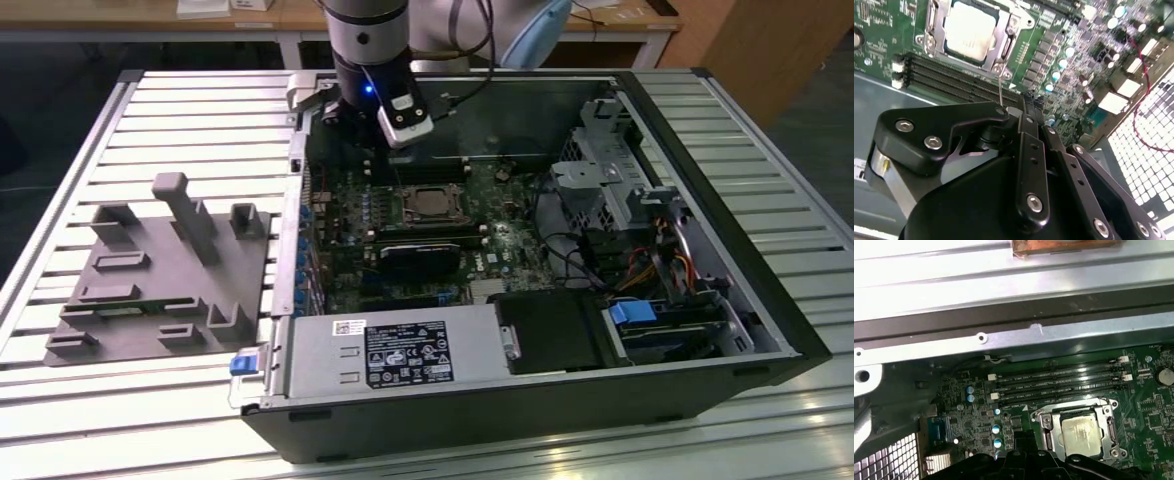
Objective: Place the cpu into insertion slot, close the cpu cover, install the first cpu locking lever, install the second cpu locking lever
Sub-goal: 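Install the first cpu locking lever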
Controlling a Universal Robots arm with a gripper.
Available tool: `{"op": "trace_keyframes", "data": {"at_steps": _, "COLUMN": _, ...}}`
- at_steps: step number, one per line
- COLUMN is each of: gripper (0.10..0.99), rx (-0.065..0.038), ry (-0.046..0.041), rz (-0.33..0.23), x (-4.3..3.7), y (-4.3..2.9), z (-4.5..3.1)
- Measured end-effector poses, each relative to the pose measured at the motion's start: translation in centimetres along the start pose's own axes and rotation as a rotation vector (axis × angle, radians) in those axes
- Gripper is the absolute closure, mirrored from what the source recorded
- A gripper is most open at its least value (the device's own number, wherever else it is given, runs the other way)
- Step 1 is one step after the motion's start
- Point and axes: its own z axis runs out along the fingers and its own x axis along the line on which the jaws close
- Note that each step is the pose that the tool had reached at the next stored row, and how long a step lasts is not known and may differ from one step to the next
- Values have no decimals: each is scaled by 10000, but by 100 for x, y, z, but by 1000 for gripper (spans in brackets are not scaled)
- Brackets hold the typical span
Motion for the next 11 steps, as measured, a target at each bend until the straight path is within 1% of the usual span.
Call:
{"op": "trace_keyframes", "data": {"at_steps": 2, "gripper": 980, "rx": -168, "ry": -25, "rz": -2, "x": 19, "y": -3, "z": 3}}
{"op": "trace_keyframes", "data": {"at_steps": 4, "gripper": 980, "rx": -359, "ry": -31, "rz": -4, "x": 35, "y": -7, "z": 8}}
{"op": "trace_keyframes", "data": {"at_steps": 9, "gripper": 980, "rx": -900, "ry": 1, "rz": 9, "x": 59, "y": -12, "z": 19}}
{"op": "trace_keyframes", "data": {"at_steps": 10, "gripper": 980, "rx": -997, "ry": 10, "rz": 11, "x": 59, "y": -12, "z": 21}}
{"op": "trace_keyframes", "data": {"at_steps": 11, "gripper": 980, "rx": -1053, "ry": 15, "rz": 12, "x": 59, "y": -13, "z": 23}}
